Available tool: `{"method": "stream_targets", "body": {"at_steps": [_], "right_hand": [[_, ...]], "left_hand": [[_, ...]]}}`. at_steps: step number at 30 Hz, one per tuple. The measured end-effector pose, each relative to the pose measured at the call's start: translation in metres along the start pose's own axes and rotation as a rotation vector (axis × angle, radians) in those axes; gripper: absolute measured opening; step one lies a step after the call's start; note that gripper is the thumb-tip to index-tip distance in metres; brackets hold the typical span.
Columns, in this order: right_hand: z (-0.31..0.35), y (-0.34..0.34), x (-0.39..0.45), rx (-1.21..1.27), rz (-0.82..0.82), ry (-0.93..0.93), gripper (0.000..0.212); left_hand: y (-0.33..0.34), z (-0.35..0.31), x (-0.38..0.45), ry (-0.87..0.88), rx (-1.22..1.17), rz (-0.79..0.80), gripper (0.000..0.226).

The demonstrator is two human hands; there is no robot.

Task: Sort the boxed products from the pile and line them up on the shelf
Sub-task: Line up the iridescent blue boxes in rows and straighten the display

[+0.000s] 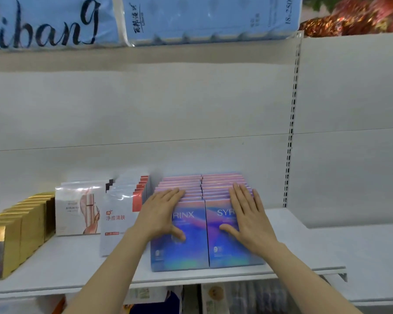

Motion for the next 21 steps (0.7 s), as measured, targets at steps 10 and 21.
{"method": "stream_targets", "body": {"at_steps": [10, 21], "right_hand": [[0.059, -0.006, -0.041, 0.045, -0.14, -0.102, 0.079], [0.101, 0.009, -0.041, 0.049, -0.084, -0.167, 0.073]], "left_hand": [[0.037, -0.034, -0.063, 0.23, 0.248, -0.227, 0.132], [0.055, -0.029, -0.085, 0.126, 0.237, -0.258, 0.115]]}}
Point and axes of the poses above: each hand's wrist, its own x-axis towards the middle knuckle, its own y-axis out of the palm, z = x × y, the point moved 10 cm from there along x, towards the middle knuckle, and after that the axes turned 12 degrees about -x, right-handed, at the moved point
